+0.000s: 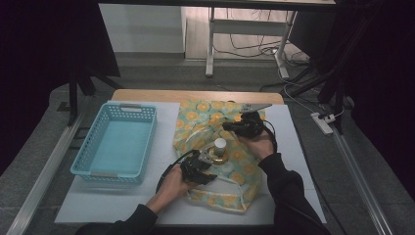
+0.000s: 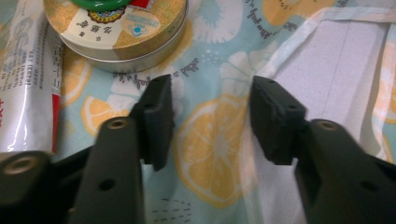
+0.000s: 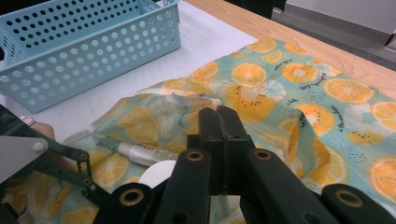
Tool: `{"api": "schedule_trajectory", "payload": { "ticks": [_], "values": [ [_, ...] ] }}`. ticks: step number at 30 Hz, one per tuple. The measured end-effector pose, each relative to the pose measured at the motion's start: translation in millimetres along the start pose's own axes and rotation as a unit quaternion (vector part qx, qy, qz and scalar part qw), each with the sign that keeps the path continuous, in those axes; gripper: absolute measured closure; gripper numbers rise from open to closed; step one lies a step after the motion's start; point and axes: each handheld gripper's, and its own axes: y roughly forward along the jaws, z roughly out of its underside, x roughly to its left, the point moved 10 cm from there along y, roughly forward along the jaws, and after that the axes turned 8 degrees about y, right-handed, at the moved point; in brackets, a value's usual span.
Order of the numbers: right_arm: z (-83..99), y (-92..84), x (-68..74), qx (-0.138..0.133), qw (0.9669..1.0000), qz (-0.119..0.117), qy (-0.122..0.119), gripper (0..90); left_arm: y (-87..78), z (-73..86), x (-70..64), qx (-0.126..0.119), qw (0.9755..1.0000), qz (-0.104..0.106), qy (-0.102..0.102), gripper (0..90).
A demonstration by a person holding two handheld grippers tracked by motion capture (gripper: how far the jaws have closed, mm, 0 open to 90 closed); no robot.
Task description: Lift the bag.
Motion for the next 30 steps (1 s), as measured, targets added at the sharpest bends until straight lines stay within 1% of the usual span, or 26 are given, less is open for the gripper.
{"api": "schedule_trajectory", "payload": {
  "ticks": [4,6,7,9,10,11,12,15,16,17,19,20,21,24,27,30],
  "values": [
    [0.8,0.2,-0.3,0.001,1.0000,-0.001,0.001,90.0,0.0,-1.0,1.0,0.001,1.0000,-0.001,-0.009,63.4],
    [0.8,0.1,-0.3,0.001,1.0000,0.000,0.001,90.0,0.3,-1.6,0.1,-0.001,0.9999,0.002,-0.010,71.7],
    [0.6,0.1,-0.3,0.000,1.0000,0.000,0.001,90.0,0.4,-1.6,-0.3,0.000,1.0000,0.003,-0.007,75.3],
    [0.1,-0.2,-0.4,0.001,1.0000,0.000,0.000,90.0,0.8,-2.3,-1.0,-0.004,0.9999,0.007,-0.012,79.9],
    [0.0,-0.2,-0.4,0.001,1.0000,0.000,0.000,90.0,1.0,-2.6,-1.8,-0.006,0.9998,0.012,-0.012,82.7],
    [-0.1,-0.2,-0.3,0.001,1.0000,0.000,-0.001,90.0,1.5,-3.1,-3.0,-0.009,0.9998,0.016,-0.012,88.2],
    [-0.2,-0.3,-0.1,0.001,1.0000,0.000,0.000,90.0,1.5,-2.8,-3.1,-0.009,0.9998,0.013,-0.008,89.5],
    [-0.2,-0.4,-0.4,0.001,1.0000,0.000,0.000,90.0,0.9,-3.1,-3.6,-0.010,0.9999,0.008,-0.011,89.9],
    [0.0,-0.4,-0.5,0.001,1.0000,0.000,0.001,90.0,0.8,-3.5,-3.7,-0.010,0.9997,0.009,-0.021,89.9],
    [0.0,-0.6,-0.7,0.001,1.0000,0.000,0.001,90.0,0.6,-3.8,-3.7,-0.010,0.9995,0.011,-0.027,89.9],
    [0.1,-1.1,-1.1,0.001,1.0000,-0.001,0.002,90.0,-0.2,-4.3,-3.0,-0.012,0.9994,0.012,-0.030,90.0],
    [0.2,-1.6,-1.3,0.002,1.0000,0.000,0.003,90.0,-0.7,-5.5,-2.9,-0.017,0.9991,0.013,-0.037,90.0],
    [0.0,-2.0,-1.7,0.001,1.0000,-0.001,0.003,90.0,-2.0,-6.6,-2.7,-0.018,0.9986,0.019,-0.045,90.0],
    [-0.6,-3.7,-2.8,0.001,1.0000,0.000,0.005,90.0,-8.8,-10.5,-0.6,-0.026,0.9976,0.027,-0.059,90.0],
    [-2.0,-5.7,-2.4,0.000,1.0000,-0.001,0.005,90.0,-17.7,-15.1,2.3,-0.034,0.9967,0.027,-0.069,90.0],
    [-4.3,-7.3,-0.3,-0.001,1.0000,-0.001,0.005,90.0,-24.8,-18.6,3.2,-0.039,0.9953,0.038,-0.080,90.0]
  ]
}}
